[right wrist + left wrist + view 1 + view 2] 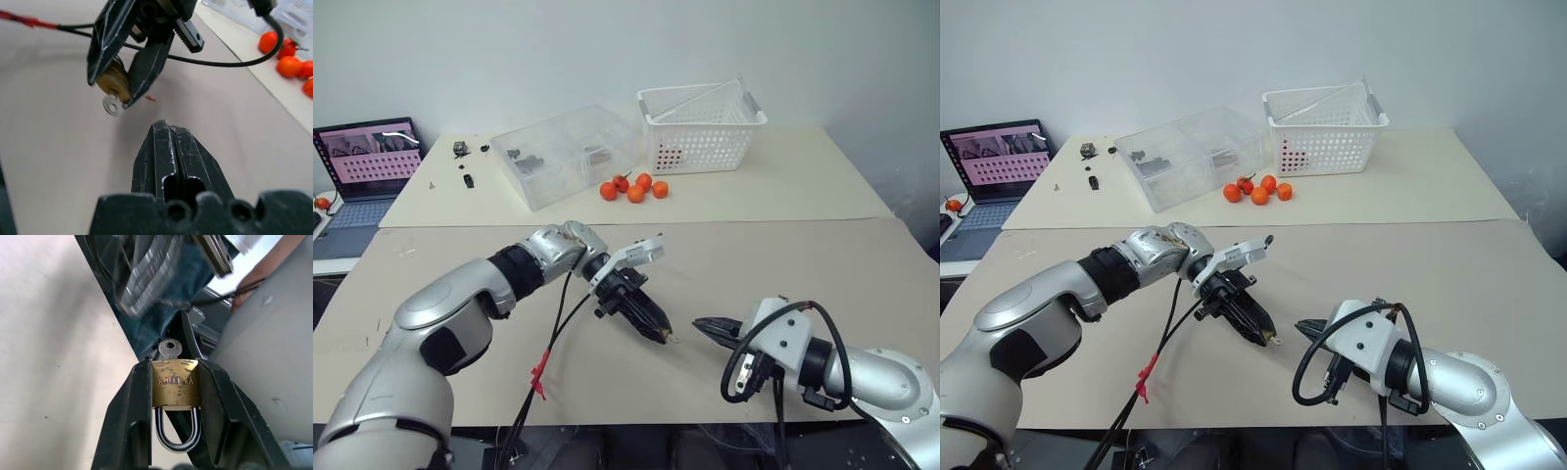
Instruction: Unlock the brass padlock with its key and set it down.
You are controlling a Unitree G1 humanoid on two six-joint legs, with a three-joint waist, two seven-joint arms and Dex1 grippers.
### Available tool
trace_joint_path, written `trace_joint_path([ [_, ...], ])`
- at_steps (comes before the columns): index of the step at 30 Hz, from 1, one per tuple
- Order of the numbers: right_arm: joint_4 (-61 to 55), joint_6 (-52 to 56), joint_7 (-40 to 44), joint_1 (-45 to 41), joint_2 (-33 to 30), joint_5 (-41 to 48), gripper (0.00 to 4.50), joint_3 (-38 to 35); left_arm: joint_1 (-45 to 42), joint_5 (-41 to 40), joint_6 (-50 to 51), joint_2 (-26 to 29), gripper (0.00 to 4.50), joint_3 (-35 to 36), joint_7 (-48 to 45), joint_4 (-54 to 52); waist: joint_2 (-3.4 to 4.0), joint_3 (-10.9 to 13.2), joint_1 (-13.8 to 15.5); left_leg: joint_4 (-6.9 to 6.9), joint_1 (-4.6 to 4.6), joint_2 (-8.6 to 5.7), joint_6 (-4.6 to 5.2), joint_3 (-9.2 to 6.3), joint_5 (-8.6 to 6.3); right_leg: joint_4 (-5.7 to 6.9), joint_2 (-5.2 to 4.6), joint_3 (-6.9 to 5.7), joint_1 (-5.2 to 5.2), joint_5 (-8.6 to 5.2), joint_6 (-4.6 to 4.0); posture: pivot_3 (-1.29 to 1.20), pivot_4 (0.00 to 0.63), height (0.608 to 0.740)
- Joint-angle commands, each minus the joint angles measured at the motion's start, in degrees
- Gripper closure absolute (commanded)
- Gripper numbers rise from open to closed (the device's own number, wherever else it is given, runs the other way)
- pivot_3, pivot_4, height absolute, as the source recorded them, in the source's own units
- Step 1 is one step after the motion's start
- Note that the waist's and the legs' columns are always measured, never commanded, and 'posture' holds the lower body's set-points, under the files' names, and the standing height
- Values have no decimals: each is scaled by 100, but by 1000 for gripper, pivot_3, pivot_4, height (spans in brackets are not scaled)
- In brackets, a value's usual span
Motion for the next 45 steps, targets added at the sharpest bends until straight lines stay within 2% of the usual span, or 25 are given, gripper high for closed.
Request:
trace_joint_path([
  [1, 132, -1076, 150, 180, -224, -724, 4461, 14, -109, -134, 43, 31, 3667, 105, -57, -93, -1, 0, 0, 0, 0, 1, 1, 0, 0, -1, 1, 0, 0, 0, 0, 0, 150, 740],
  [7, 195, -1748, 239, 241, -152, -1006, 4461, -5, -113, -217, 122, 19, 3667, 140, -57, -84, -10, 6, -6, 2, 4, 5, 1, 2, -1, 2, 2, 5, 1, 0, 0, 0, 150, 740],
  [11, 77, -1807, 286, 300, -53, -981, 3390, 40, -124, -227, 151, -14, 3667, 154, -57, -44, -10, 6, 4, 2, 4, 5, 1, 2, -1, 0, 1, 5, 3, 0, 0, 0, 150, 740],
  [15, 50, -1817, 327, 332, -23, -1046, 1995, 57, -128, -241, 167, -27, 3667, 163, -57, -25, -9, 5, 1, 2, 2, 3, 3, 3, -2, 0, -1, 10, 3, 1, -2, 0, 150, 740],
  [32, -38, -1328, 292, -171, 443, -758, 1995, 169, -231, -249, 204, -297, 3667, 435, -57, 330, -9, 5, 5, 2, 3, 3, 6, 4, -4, -1, -2, 12, 3, 1, -2, 0, 150, 740],
  [43, -47, -1319, 273, -82, 505, -810, 1995, 185, -249, -240, 190, -378, 3667, 468, -57, 397, -5, 3, 4, 4, 3, 3, 12, 5, -7, -1, -1, 13, 2, 1, -3, 0, 150, 740],
  [45, -69, -1317, 273, -31, 519, -801, 2520, 157, -253, -244, 193, -377, 3667, 462, -57, 391, -5, 3, 2, 4, 4, 4, 12, 5, -7, 0, 0, 13, 2, 1, -2, 0, 150, 740],
])
